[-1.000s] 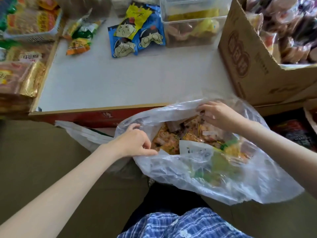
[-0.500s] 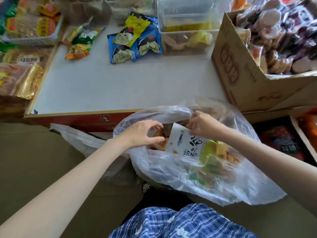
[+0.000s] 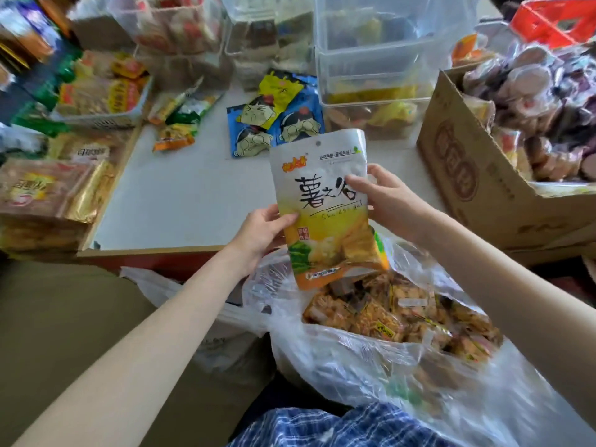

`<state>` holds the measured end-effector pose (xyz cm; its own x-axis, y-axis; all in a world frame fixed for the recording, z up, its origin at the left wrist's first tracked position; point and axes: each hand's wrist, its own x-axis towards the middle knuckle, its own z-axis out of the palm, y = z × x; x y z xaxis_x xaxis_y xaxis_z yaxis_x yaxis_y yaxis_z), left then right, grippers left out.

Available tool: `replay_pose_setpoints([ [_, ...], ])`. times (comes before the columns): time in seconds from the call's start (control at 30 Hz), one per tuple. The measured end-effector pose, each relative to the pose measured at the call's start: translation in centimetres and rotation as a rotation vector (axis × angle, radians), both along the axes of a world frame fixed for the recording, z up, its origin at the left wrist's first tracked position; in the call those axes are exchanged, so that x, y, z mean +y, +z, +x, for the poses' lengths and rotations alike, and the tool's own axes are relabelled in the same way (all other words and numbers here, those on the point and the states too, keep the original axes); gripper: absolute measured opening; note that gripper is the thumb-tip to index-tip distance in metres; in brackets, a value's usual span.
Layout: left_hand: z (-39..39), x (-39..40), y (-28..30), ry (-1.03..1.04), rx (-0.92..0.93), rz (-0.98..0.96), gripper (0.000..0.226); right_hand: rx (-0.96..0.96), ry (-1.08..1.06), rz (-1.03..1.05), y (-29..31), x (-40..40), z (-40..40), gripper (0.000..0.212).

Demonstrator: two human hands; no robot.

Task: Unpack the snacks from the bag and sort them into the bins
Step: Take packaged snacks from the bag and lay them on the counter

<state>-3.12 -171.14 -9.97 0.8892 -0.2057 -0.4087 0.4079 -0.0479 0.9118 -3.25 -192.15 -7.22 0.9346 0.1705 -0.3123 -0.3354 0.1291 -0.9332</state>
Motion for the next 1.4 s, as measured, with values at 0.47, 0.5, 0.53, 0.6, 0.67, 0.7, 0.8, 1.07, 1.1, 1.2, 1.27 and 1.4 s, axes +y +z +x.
replay_pose_setpoints([
  [0.47,21.7,19.5,-4.9,0.465,0.086,0.072,0.020,0.186,0.111,-0.109,-8.9,20.4,23.4,0.052],
  [0.5,23.3,21.1,-5.6,0.461,0.073,0.145,0.021,0.205,0.100,-0.096,-9.6,22.1,25.5,0.051],
  [0.53,24.8,22.7,-6.4,0.450,0.062,0.223,0.022,0.219,0.085,-0.097,-10.4,23.8,27.6,0.051],
  [0.6,27.4,25.6,-8.3,0.415,0.043,0.365,0.025,0.247,0.004,-0.131,-12.0,27.1,31.4,0.054],
  [0.67,29.7,27.9,-10.1,0.341,-0.001,0.535,0.027,0.261,-0.103,-0.218,-13.6,29.8,34.7,0.055],
  [0.7,30.8,28.7,-10.8,0.280,-0.036,0.639,0.030,0.250,-0.124,-0.284,-14.2,30.9,36.1,0.055],
  [0.8,33.9,29.9,-12.4,0.072,-0.211,0.898,0.048,0.157,-0.096,-0.519,-15.8,33.0,40.4,0.072],
  [1.07,39.8,30.7,-15.1,-0.291,-0.184,1.179,0.073,0.094,-0.014,-0.839,-18.4,36.2,47.6,0.079],
  [1.1,40.1,31.0,-15.3,-0.300,-0.136,1.166,0.075,0.092,0.005,-0.866,-18.5,36.6,48.2,0.075],
  [1.2,40.5,31.8,-15.6,-0.313,-0.062,1.170,0.074,0.007,0.114,-1.033,-17.5,37.7,49.5,0.043],
  [1.27,40.3,32.0,-15.5,-0.280,-0.066,1.188,0.071,-0.075,0.176,-1.141,-17.0,38.1,49.5,0.032],
  [1.4,38.8,31.6,-15.5,-0.208,-0.119,1.179,0.066,-0.168,0.293,-1.278,-17.0,37.9,47.6,0.032],
])
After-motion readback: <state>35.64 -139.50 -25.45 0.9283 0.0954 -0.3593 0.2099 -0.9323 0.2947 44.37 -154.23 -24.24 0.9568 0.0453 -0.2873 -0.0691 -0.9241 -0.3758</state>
